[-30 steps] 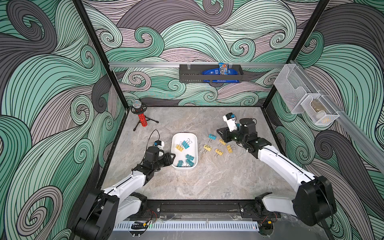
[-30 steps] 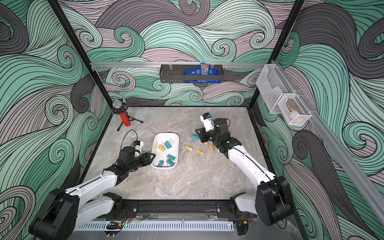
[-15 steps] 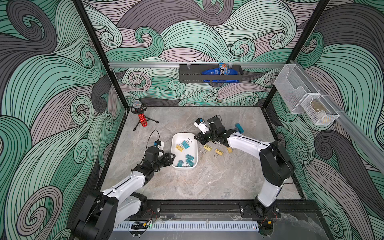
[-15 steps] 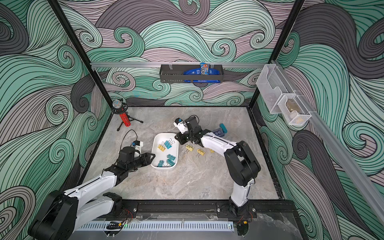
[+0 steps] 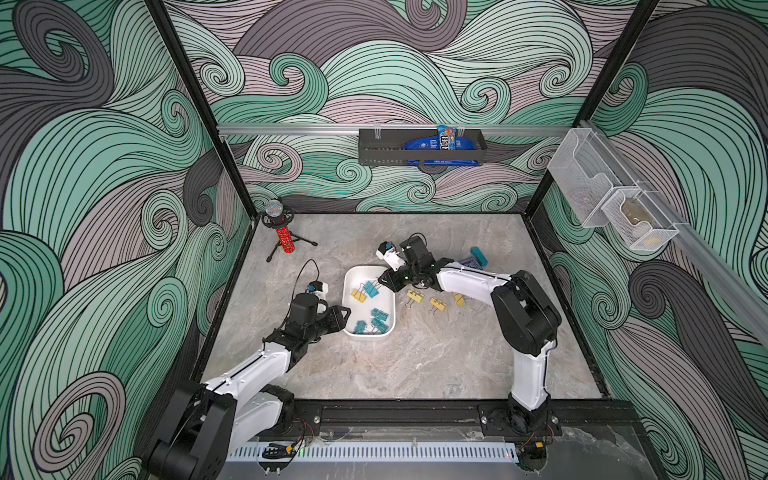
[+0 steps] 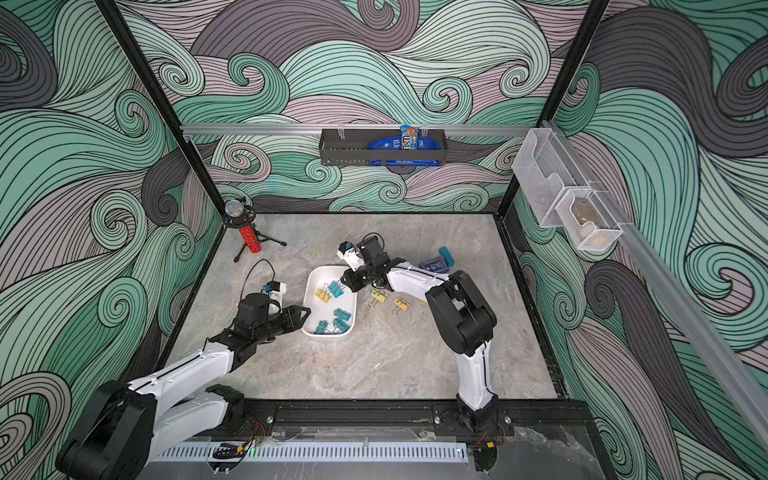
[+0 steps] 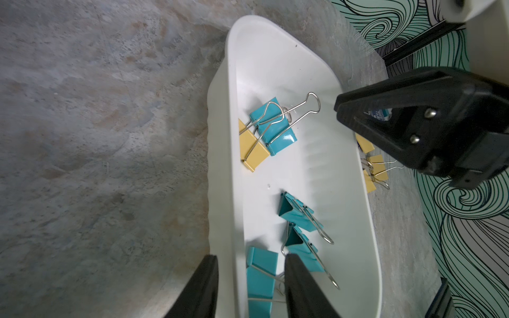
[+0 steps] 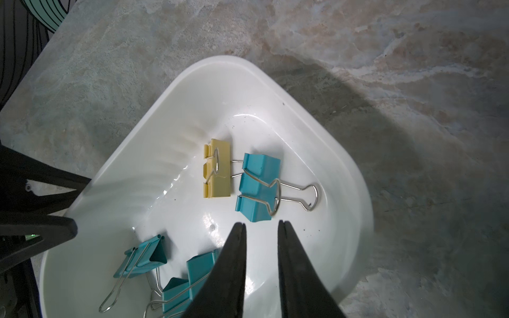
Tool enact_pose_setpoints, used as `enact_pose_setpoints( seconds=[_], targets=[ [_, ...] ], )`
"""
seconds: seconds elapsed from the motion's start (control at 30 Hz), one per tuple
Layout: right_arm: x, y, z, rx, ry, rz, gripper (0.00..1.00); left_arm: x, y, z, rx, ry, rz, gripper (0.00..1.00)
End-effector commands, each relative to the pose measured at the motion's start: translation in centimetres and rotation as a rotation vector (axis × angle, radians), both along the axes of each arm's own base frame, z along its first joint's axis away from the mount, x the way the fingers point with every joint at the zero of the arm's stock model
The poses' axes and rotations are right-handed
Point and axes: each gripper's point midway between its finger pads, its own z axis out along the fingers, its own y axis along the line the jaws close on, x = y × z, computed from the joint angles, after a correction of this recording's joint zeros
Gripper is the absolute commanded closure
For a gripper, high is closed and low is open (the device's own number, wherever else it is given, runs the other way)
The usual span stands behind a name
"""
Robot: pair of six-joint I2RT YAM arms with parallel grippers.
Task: Take out the binder clips from the storage box
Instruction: Pick up the binder clip from the storage box.
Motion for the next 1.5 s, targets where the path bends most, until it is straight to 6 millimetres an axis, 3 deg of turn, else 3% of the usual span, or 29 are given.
enact_pose_setpoints(
  seconds=[0.0,0.6,0.93,1.1,1.33,1.47],
  targets=[
    [0.0,1.0,0.2,0.006,-0.005,0.016,0.76,0.3,-0.2,0.7,0.000,-0.021,-0.009,0.57],
    [1.3,1.0,-0.6,-0.031,-0.024,-0.037,0.76,0.2,-0.2,0.5,-0.002,-0.020,-0.007,0.57],
    [1.1,1.7,-1.6,-0.023,0.004,-0.013,0.78,0.2,-0.2,0.5,-0.001,-0.019,-0.008,0.57],
    [1.0,2.0,-1.4,-0.012,0.006,0.001,0.83,0.1,-0.2,0.6,0.000,-0.019,-0.009,0.57],
    [0.4,2.3,0.2,0.017,-0.009,0.027,1.00,0.2,-0.1,0.5,0.007,-0.017,-0.005,0.57],
    [0.0,2.4,1.4,0.042,-0.018,0.043,1.00,0.2,0.0,0.6,0.012,-0.020,-0.005,0.57]
  ],
)
